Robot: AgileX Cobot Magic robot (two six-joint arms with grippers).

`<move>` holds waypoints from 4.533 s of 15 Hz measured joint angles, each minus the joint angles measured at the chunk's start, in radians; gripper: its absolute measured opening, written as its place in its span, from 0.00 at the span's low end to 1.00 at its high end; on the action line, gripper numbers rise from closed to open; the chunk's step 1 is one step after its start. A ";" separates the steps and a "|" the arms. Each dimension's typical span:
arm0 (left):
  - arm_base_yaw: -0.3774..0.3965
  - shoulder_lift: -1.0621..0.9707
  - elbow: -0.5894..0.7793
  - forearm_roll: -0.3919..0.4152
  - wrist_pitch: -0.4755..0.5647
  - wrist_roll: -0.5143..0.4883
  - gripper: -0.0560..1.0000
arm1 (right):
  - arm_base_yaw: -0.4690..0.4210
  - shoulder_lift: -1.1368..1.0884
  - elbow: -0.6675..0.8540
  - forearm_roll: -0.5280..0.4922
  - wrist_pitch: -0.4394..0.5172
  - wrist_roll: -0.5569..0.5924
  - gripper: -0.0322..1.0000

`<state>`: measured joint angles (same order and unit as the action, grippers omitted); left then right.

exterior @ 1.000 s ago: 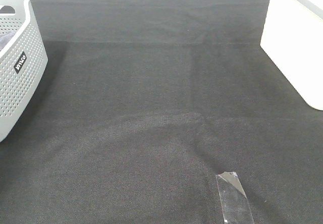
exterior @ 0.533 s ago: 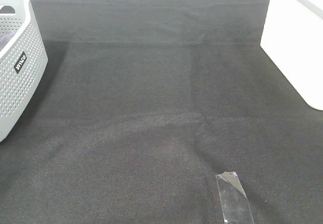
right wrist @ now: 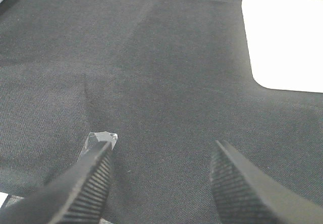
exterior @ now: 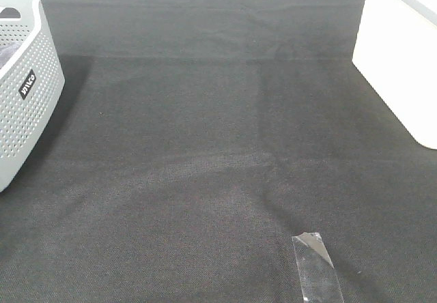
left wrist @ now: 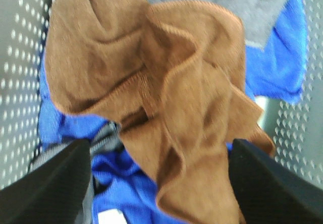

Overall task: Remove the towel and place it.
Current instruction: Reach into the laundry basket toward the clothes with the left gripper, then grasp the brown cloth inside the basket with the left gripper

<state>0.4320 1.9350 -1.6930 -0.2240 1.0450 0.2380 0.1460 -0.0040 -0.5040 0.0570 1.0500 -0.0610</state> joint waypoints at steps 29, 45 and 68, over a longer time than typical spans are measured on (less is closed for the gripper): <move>0.000 0.143 -0.044 -0.088 -0.072 0.030 0.38 | 0.000 0.000 0.000 0.000 0.000 0.000 0.57; -0.075 0.071 -0.083 -0.080 -0.121 0.081 0.05 | 0.000 0.000 0.000 0.000 0.000 0.002 0.57; -0.361 -0.293 -0.509 0.005 -0.067 0.083 0.05 | 0.000 0.290 -0.010 0.552 -0.187 -0.588 0.57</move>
<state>0.0710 1.6420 -2.2020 -0.2190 0.9780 0.3210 0.1460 0.2860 -0.5140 0.6090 0.8630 -0.6490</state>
